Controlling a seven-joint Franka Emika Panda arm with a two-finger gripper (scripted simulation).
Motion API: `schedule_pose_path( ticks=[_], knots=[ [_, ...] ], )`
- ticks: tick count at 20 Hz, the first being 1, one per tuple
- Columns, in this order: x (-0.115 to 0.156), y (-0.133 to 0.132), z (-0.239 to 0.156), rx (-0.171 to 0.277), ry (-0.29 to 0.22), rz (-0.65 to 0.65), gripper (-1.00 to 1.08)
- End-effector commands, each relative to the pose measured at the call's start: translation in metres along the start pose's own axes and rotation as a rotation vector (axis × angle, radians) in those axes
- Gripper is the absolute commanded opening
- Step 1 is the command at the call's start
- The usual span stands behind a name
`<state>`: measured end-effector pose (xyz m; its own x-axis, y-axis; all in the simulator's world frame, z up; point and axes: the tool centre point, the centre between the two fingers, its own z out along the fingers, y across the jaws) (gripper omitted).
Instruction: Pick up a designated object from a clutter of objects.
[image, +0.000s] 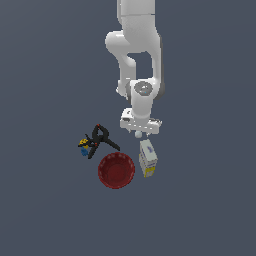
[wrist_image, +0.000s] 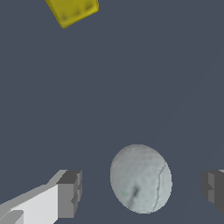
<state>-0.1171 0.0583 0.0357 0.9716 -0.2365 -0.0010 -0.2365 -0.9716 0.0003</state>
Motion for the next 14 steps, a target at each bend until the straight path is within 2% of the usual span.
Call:
schedule_pose_path(
  ticks=[1, 5, 6, 14],
  knots=[
    [0.0000, -0.0001, 0.0067, 0.000, 0.001, 0.000, 1.00],
    [0.0001, 0.0001, 0.0102, 0.000, 0.001, 0.000, 1.00],
    [0.0001, 0.0001, 0.0102, 0.000, 0.001, 0.000, -1.00],
    [0.0001, 0.0001, 0.0102, 0.000, 0.001, 0.000, -1.00]
  ],
)
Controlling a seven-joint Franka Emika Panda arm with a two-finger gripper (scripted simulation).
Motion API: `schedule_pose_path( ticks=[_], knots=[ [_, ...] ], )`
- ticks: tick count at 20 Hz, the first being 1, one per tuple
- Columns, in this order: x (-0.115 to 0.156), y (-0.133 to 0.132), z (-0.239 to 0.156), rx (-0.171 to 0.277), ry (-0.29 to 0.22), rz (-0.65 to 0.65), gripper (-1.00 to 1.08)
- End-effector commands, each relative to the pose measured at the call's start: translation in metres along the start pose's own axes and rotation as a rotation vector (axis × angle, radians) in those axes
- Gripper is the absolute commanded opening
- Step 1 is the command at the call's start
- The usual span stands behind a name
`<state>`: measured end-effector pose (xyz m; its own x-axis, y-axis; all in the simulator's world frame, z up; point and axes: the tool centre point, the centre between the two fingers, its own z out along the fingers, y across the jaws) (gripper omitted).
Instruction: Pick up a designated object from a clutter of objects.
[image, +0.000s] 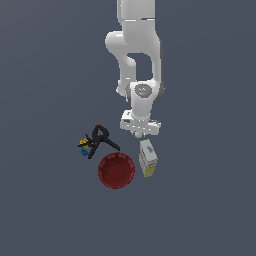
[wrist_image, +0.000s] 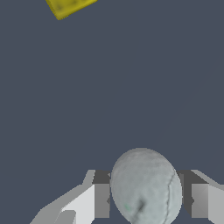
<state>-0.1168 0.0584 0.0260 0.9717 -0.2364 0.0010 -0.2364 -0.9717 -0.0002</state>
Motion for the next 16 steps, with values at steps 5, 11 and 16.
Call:
schedule_pose_path(
  ticks=[5, 11, 16],
  knots=[
    [0.001, -0.001, -0.002, 0.000, 0.000, 0.000, -1.00],
    [0.007, -0.006, -0.015, 0.000, 0.000, 0.000, -1.00],
    [0.017, -0.015, -0.038, 0.000, 0.000, 0.000, -1.00]
  ],
)
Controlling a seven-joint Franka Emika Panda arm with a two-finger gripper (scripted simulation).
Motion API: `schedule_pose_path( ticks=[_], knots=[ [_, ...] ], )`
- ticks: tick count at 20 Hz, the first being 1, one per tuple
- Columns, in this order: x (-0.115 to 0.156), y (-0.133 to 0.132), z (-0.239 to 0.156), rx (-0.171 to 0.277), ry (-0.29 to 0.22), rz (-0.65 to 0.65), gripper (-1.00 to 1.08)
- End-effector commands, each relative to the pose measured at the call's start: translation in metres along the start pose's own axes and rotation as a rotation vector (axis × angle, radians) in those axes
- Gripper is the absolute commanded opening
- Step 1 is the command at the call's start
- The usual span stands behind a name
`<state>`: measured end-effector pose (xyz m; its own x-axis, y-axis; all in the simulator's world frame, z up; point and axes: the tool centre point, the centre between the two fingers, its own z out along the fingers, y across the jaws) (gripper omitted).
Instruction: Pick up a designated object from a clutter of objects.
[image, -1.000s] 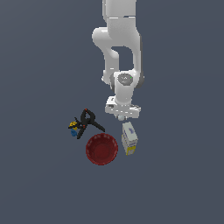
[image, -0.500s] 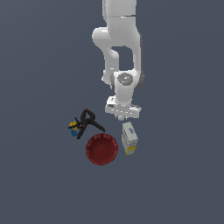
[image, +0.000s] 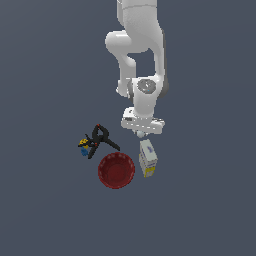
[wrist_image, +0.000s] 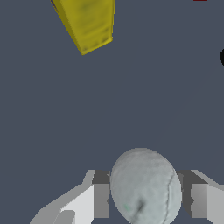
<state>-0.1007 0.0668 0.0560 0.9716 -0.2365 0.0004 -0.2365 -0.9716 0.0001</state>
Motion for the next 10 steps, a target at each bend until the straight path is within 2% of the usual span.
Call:
schedule_pose_path(
  ticks=[1, 10],
  knots=[
    [0.006, -0.005, -0.013, 0.001, 0.000, 0.000, -1.00],
    [0.037, -0.032, -0.080, 0.001, 0.000, -0.001, -1.00]
  ],
)
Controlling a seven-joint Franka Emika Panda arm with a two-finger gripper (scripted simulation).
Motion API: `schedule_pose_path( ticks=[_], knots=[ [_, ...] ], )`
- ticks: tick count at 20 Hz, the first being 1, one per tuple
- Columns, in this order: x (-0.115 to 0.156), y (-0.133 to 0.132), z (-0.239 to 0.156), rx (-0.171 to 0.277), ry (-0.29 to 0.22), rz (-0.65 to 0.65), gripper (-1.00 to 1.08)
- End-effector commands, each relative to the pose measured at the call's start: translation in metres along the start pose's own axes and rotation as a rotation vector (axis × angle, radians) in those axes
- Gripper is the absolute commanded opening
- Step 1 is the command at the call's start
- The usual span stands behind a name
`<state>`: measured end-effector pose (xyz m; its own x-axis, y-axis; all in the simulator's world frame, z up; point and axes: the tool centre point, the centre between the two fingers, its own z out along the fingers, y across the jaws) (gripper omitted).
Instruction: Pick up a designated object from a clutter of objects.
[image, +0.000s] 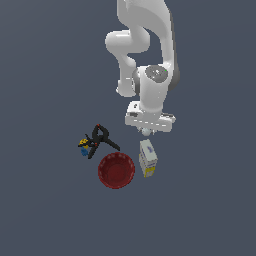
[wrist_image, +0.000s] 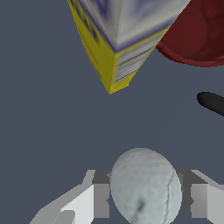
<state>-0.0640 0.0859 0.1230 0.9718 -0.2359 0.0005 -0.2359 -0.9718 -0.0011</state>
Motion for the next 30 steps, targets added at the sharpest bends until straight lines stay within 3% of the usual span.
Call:
schedule_pose_path(
  ticks=[1, 17, 30],
  knots=[
    [0.009, -0.008, -0.021, 0.000, 0.000, 0.000, -1.00],
    [0.073, -0.061, -0.149, 0.000, -0.001, 0.001, -1.00],
    [0.114, -0.093, -0.224, -0.001, -0.001, 0.002, -1.00]
  ],
)
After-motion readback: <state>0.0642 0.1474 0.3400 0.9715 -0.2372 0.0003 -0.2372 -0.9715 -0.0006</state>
